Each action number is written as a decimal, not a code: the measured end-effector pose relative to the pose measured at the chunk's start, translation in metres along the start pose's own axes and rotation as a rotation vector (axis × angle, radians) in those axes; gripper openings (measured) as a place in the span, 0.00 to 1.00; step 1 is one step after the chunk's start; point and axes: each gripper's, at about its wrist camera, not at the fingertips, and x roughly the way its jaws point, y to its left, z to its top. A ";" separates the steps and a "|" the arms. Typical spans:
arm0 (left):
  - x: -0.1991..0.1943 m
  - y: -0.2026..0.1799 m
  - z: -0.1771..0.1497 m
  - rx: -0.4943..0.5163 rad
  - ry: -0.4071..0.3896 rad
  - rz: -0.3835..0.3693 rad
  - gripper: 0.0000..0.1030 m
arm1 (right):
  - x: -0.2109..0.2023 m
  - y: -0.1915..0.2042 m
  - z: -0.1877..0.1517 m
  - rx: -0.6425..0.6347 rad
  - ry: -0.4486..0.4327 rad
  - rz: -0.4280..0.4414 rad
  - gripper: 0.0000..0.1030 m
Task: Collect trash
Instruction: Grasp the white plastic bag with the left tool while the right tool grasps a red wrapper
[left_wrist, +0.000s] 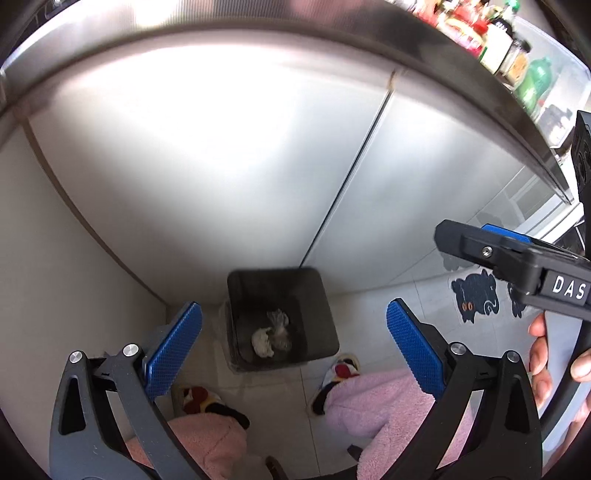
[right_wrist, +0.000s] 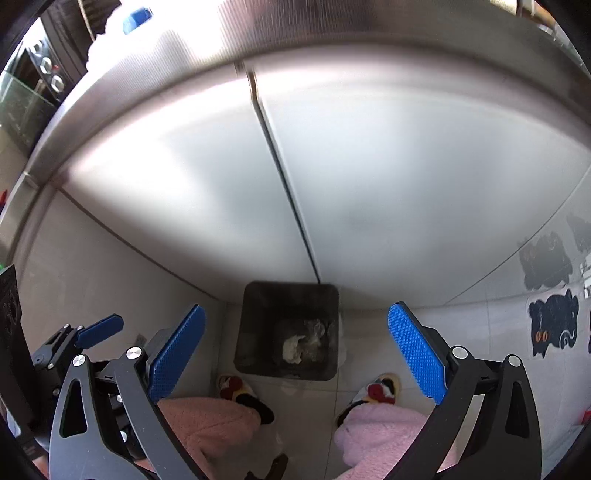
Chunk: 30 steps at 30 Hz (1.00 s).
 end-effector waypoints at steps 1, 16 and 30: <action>-0.011 -0.002 0.001 0.003 -0.021 0.000 0.92 | -0.012 -0.001 0.002 -0.003 -0.022 -0.001 0.97; -0.128 -0.003 0.089 0.026 -0.211 0.045 0.92 | -0.124 -0.002 0.075 -0.026 -0.238 0.008 0.97; -0.138 0.021 0.202 -0.002 -0.258 0.086 0.92 | -0.105 -0.011 0.187 0.036 -0.167 0.083 0.87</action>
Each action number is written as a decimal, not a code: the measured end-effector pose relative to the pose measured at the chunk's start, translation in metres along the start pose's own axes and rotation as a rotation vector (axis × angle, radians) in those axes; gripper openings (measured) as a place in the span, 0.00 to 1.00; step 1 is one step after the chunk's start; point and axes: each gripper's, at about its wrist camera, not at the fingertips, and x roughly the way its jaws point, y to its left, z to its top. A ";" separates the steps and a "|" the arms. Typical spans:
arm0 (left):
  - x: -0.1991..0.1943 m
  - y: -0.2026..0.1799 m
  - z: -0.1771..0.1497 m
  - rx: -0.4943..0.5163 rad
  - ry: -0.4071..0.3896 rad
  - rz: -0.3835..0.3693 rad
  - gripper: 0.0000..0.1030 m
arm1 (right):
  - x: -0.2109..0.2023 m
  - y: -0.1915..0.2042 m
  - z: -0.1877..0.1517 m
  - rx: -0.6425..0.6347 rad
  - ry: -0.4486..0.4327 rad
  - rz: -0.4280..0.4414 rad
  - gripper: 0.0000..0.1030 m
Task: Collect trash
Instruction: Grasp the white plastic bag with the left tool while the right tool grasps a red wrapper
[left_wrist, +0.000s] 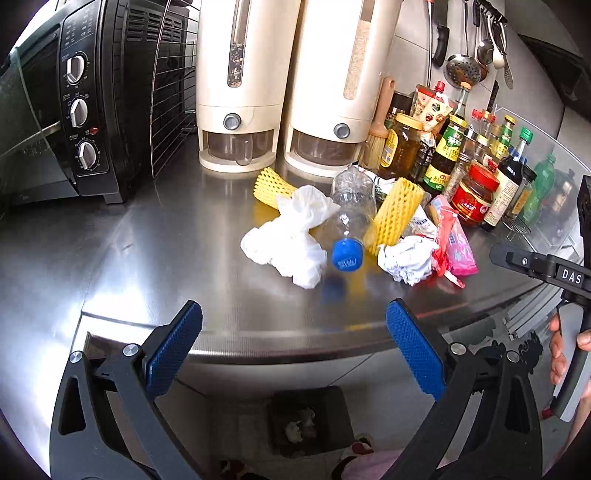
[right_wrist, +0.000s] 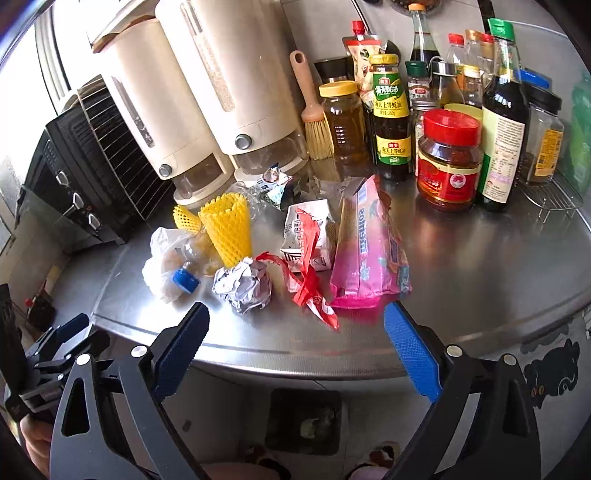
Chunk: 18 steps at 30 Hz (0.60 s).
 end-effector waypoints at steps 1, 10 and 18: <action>0.005 0.001 0.006 0.000 0.004 0.003 0.92 | 0.007 0.000 0.005 0.004 0.018 0.003 0.85; 0.048 0.002 0.039 0.007 0.047 -0.005 0.91 | 0.048 -0.002 0.018 0.018 0.075 0.005 0.49; 0.084 0.006 0.048 0.007 0.091 0.029 0.89 | 0.068 0.000 0.024 0.010 0.103 0.002 0.32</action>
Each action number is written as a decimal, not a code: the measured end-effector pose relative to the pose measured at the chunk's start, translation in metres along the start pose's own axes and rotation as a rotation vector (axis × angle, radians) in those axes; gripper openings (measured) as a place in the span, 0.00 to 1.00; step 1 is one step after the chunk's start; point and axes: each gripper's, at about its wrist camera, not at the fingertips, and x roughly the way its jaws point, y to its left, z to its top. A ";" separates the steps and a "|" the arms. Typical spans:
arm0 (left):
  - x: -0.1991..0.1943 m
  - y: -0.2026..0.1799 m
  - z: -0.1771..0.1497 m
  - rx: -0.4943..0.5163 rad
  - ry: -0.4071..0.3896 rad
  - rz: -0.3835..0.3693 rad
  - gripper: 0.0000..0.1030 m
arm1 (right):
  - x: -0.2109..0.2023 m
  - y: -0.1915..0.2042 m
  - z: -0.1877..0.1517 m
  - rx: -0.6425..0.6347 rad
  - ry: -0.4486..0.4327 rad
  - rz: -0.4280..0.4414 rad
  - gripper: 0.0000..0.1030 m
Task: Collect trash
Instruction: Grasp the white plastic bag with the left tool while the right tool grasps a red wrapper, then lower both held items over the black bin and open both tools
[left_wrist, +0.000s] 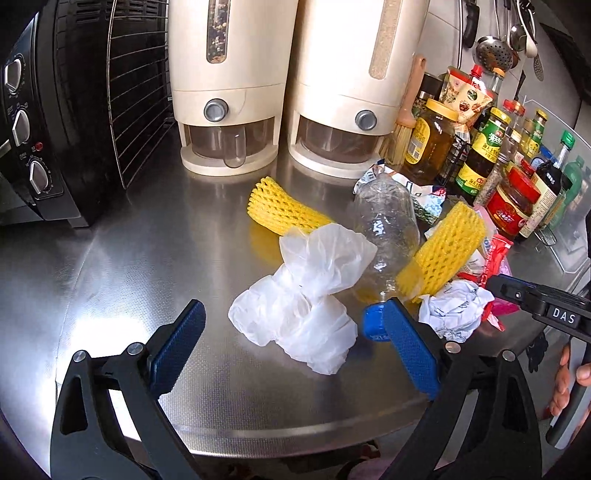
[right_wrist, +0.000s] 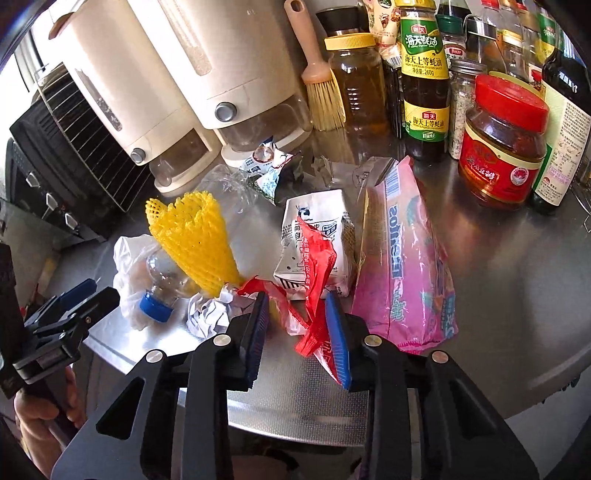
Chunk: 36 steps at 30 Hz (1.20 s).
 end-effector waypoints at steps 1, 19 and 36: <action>0.004 0.001 0.001 -0.004 0.005 0.007 0.89 | 0.002 -0.001 0.000 0.000 0.003 -0.004 0.32; 0.021 -0.002 -0.004 -0.029 0.074 -0.025 0.24 | 0.000 -0.006 -0.005 -0.022 -0.008 -0.008 0.07; -0.105 -0.027 -0.014 0.026 -0.071 0.003 0.24 | -0.102 0.029 -0.021 -0.075 -0.145 0.010 0.07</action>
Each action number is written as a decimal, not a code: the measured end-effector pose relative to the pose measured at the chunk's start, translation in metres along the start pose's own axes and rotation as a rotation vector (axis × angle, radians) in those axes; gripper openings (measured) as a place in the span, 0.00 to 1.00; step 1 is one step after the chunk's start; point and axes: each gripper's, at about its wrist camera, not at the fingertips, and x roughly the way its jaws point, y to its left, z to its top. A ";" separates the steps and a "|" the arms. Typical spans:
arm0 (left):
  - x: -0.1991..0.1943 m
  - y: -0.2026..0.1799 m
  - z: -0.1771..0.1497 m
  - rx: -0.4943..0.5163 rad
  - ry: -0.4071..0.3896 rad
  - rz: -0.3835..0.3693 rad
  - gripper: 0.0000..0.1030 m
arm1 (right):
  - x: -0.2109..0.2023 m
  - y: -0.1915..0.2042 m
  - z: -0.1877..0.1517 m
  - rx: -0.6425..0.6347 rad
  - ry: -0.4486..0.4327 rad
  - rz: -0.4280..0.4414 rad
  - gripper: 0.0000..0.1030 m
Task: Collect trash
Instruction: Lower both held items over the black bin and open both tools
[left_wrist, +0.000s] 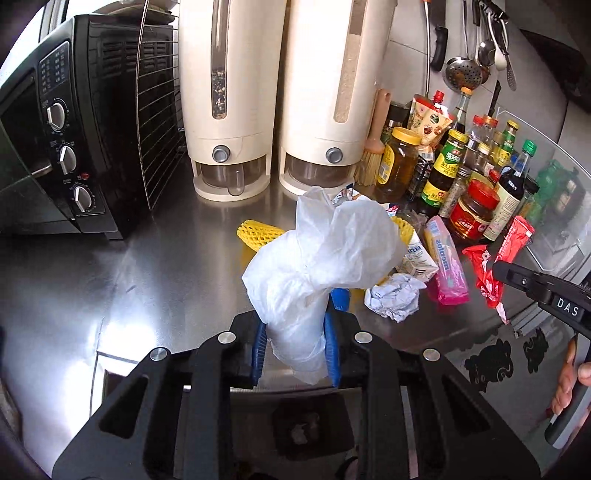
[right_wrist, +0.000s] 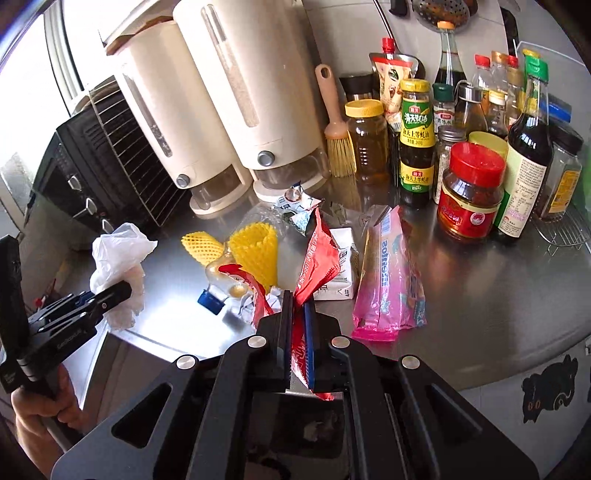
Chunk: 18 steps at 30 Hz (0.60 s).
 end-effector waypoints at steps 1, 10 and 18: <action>-0.007 -0.003 -0.005 0.006 -0.002 0.001 0.24 | -0.008 0.002 -0.003 -0.004 -0.007 -0.003 0.07; -0.060 -0.020 -0.067 0.006 -0.006 -0.030 0.25 | -0.055 0.016 -0.048 -0.041 -0.029 -0.002 0.07; -0.063 -0.030 -0.131 0.016 0.021 -0.060 0.26 | -0.058 0.014 -0.108 -0.045 0.003 0.004 0.07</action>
